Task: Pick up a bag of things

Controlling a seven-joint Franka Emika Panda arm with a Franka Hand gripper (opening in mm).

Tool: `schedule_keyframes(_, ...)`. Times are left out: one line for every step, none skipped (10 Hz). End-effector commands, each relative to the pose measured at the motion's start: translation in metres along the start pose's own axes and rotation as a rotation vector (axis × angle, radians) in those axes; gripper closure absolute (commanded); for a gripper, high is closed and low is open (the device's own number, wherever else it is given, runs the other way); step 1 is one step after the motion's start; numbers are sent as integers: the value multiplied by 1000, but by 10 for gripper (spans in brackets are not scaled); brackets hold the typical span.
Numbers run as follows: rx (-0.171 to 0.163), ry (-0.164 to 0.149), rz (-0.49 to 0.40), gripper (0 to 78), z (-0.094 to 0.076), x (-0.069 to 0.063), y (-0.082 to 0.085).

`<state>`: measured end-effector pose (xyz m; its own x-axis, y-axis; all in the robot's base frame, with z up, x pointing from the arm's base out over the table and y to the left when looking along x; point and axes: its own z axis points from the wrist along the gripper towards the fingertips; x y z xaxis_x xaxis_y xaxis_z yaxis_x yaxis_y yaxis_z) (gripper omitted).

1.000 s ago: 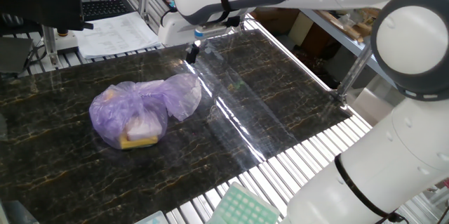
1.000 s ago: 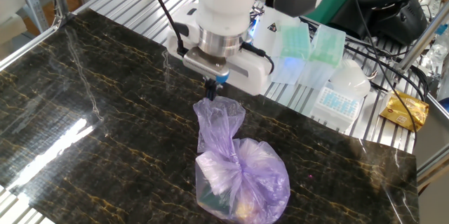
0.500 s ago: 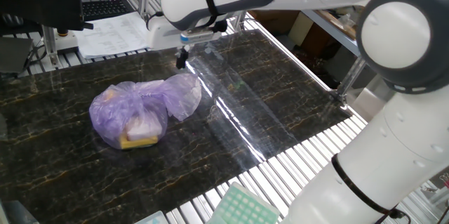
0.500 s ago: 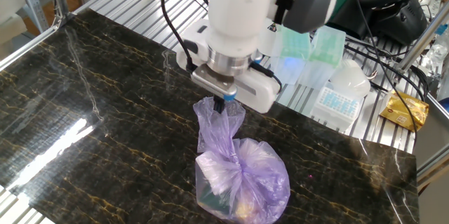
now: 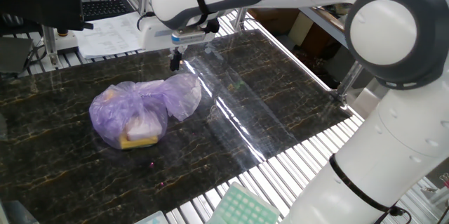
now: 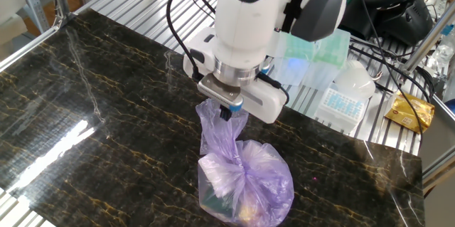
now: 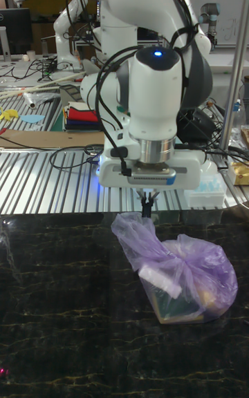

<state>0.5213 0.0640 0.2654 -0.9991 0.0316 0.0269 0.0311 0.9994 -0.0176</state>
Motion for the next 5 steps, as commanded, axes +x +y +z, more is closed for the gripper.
schedule_keyframes(-1, -19, -9, 776, 4, -5, 3)
schedule_keyframes(1, -19, -9, 776, 2, -8, 7)
schedule_keyframes(5, -19, -10, 776, 0, -9, 10)
schedule_keyframes(13, -18, -5, 776, -4, -13, 21)
schedule_keyframes(15, -18, -4, 776, -5, -13, 23)
